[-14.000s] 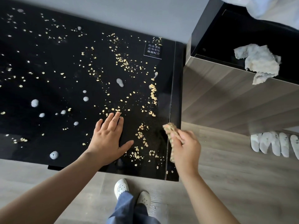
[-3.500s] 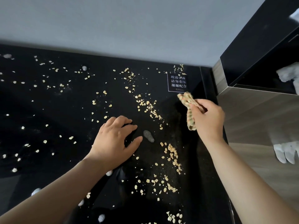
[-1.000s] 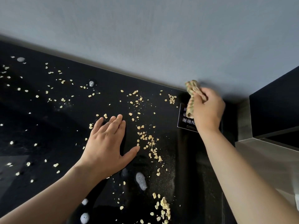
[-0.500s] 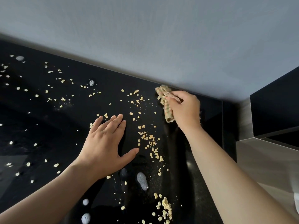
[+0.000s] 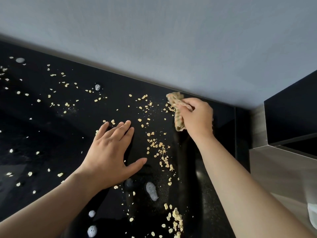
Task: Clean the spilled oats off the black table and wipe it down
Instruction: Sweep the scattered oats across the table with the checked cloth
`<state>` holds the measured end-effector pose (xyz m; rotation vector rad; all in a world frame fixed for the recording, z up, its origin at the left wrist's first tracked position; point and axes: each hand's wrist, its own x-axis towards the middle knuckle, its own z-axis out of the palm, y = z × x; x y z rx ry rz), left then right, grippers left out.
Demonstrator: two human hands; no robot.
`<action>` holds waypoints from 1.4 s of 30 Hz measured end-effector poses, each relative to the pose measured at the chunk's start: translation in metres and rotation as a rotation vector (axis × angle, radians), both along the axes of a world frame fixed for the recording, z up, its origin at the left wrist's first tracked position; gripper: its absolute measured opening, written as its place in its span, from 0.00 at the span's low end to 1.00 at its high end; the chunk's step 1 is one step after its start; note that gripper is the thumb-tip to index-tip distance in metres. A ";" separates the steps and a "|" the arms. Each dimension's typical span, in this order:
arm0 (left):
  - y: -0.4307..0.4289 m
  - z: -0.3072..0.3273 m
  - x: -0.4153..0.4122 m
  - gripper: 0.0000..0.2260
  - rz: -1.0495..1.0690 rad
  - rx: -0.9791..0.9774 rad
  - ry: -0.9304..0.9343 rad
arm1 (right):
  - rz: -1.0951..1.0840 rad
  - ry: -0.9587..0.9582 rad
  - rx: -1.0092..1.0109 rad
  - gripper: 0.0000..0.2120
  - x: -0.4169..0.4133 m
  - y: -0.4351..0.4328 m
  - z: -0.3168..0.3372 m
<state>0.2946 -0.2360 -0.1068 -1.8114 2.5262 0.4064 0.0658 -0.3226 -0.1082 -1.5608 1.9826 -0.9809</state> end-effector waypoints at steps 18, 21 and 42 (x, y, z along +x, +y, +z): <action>0.001 -0.001 -0.001 0.41 0.009 -0.011 0.021 | -0.235 0.212 -0.037 0.11 -0.039 0.006 -0.005; 0.002 -0.001 -0.002 0.40 0.008 -0.011 0.018 | -0.160 0.176 -0.033 0.09 -0.017 0.000 -0.006; 0.002 -0.006 -0.001 0.39 -0.001 -0.025 0.004 | -0.116 0.392 -0.020 0.08 -0.043 0.020 -0.004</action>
